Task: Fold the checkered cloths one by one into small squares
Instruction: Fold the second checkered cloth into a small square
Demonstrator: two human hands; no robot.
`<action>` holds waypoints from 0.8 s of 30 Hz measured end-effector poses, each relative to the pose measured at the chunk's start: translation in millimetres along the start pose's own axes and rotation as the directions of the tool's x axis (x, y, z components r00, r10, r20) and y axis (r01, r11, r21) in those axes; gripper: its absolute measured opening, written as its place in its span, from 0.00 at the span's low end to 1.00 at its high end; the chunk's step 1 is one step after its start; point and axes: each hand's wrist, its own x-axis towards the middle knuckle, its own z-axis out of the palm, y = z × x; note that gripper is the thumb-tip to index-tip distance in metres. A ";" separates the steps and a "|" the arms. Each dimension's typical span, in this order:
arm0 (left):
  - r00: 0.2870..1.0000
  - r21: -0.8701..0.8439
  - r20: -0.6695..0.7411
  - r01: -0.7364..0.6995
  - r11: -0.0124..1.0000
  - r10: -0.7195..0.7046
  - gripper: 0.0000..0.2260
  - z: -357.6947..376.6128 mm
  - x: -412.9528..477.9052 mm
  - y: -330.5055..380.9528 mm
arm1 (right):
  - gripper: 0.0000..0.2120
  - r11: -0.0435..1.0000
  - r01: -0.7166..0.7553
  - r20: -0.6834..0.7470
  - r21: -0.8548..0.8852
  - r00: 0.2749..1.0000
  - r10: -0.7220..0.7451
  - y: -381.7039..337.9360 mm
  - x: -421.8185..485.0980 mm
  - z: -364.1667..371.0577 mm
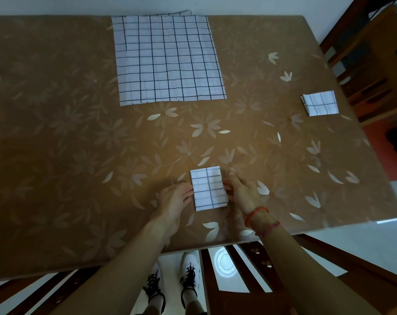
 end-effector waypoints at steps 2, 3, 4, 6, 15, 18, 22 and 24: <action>1.000 0.007 0.004 0.002 1.000 -0.002 0.07 -0.7 0.9 -0.8 | 0.15 1.000 -0.014 -0.008 0.001 1.000 0.014 -0.6 -1.1 -0.3; 1.000 0.007 0.007 0.001 1.000 -0.001 0.07 -0.8 0.7 -0.5 | 0.16 1.000 -0.021 -0.012 -0.003 1.000 0.021 -0.9 -1.8 -0.3; 1.000 0.006 0.009 0.000 1.000 0.000 0.07 -1.2 0.8 -0.4 | 0.16 1.000 -0.022 -0.013 -0.008 1.000 0.022 -1.5 -2.7 0.0; 1.000 0.006 0.006 0.004 1.000 -0.004 0.07 -1.4 1.1 0.0 | 0.16 0.999 -0.033 -0.013 -0.010 0.999 0.033 -3.0 -4.3 0.0; 0.999 0.129 0.003 -0.049 0.990 0.049 0.09 -9.6 0.9 6.3 | 0.14 0.983 0.090 0.005 -0.162 0.996 -0.090 -15.4 -11.7 0.8; 0.992 0.240 0.002 -0.121 0.963 0.124 0.07 -21.1 -1.5 17.6 | 0.15 0.949 0.167 0.041 -0.267 0.986 -0.162 -25.9 -16.7 4.5; 0.960 0.474 0.021 -0.257 0.842 0.281 0.09 -41.5 -6.6 36.2 | 0.16 0.863 0.264 0.094 -0.431 0.964 -0.248 -49.5 -24.9 19.4; 0.946 0.573 0.046 -0.289 0.767 0.322 0.12 -54.2 -10.0 46.1 | 0.16 0.833 0.302 0.108 -0.463 0.952 -0.286 -61.4 -29.2 28.8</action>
